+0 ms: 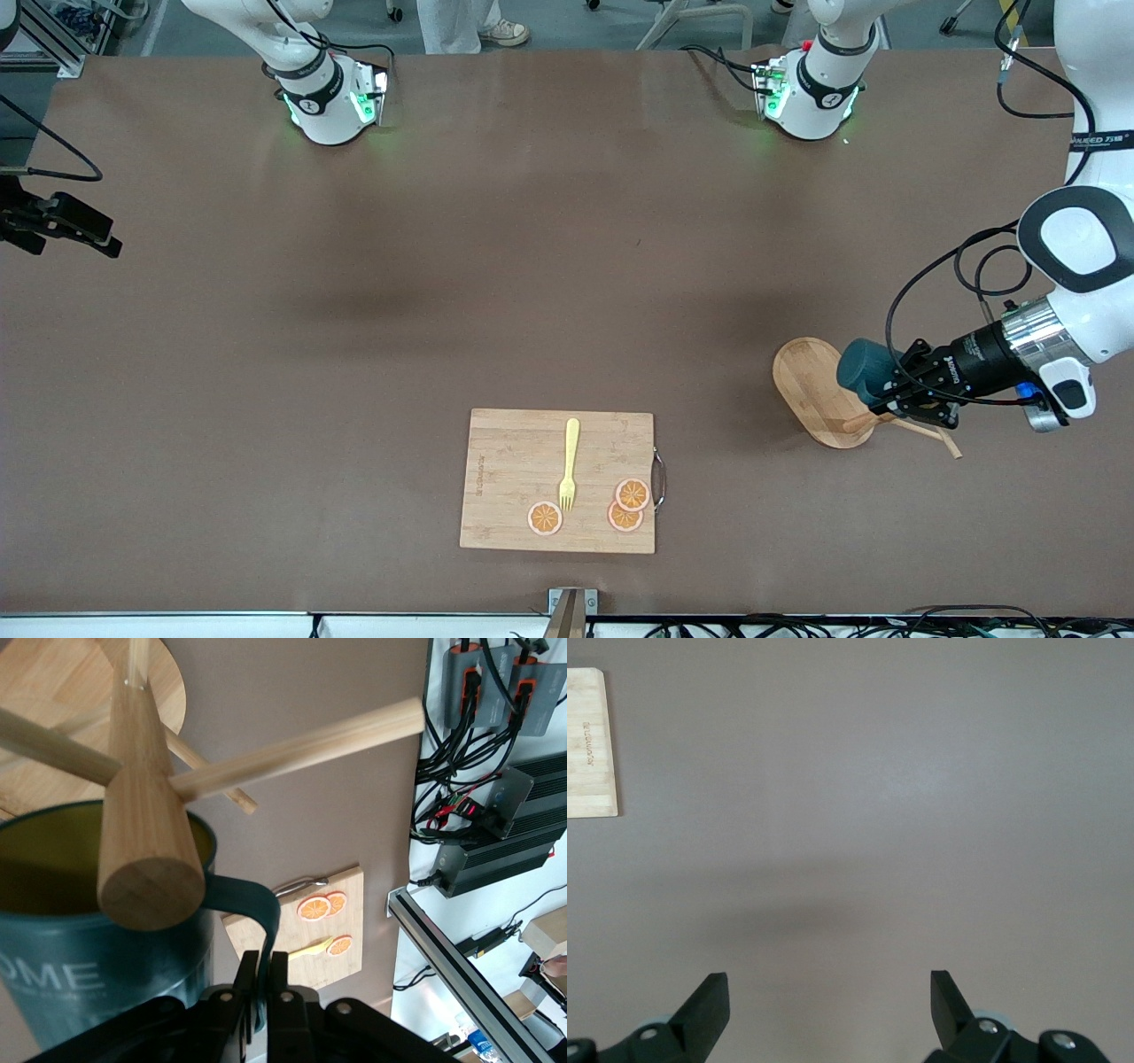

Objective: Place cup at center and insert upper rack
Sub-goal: 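Hook the mug handle onto a peg of the wooden mug tree, then open the left gripper and draw it back from the mug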

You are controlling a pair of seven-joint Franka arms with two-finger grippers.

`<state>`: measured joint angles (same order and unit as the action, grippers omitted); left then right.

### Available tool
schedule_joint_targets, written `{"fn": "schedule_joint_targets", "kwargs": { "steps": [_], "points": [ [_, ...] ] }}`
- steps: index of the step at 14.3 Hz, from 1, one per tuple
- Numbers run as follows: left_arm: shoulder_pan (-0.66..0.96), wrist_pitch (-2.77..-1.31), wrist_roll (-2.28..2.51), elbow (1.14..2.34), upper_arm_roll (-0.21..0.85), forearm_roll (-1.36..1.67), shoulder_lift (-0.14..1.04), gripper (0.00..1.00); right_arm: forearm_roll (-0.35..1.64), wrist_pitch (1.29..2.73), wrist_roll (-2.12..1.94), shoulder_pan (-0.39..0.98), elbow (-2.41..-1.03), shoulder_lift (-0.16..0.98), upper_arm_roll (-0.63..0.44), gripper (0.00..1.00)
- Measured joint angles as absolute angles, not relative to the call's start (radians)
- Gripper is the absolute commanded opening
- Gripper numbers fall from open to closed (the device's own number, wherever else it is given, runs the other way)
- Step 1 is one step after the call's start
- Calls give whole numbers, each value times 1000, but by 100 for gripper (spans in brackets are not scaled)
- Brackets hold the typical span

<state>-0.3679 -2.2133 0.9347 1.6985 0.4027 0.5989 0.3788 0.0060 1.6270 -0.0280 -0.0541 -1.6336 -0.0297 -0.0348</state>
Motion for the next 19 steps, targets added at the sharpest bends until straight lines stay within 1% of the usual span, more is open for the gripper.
{"fn": "schedule_joint_targets", "kwargs": {
  "steps": [1,2,8,11,14,19],
  "points": [
    [-368,-2213,935,1695,403,594,380,91,6,1627,-28,-54,-1634,-30,-35,100],
    [-368,-2213,935,1692,403,593,380,100,6,1628,-28,-54,-1633,-30,-35,100],
    [-368,-2213,935,1656,407,550,376,100,6,1637,-28,-52,-1633,-30,-34,100],
    [-366,-2211,938,1647,418,426,337,100,6,1637,-28,-52,-1632,-32,-34,100],
    [-364,-2196,938,1647,422,389,290,100,6,1637,-28,-52,-1632,-33,-34,100],
    [-360,-2191,880,1649,426,352,277,100,6,1637,-28,-52,-1632,-33,-34,100]
  ]
}}
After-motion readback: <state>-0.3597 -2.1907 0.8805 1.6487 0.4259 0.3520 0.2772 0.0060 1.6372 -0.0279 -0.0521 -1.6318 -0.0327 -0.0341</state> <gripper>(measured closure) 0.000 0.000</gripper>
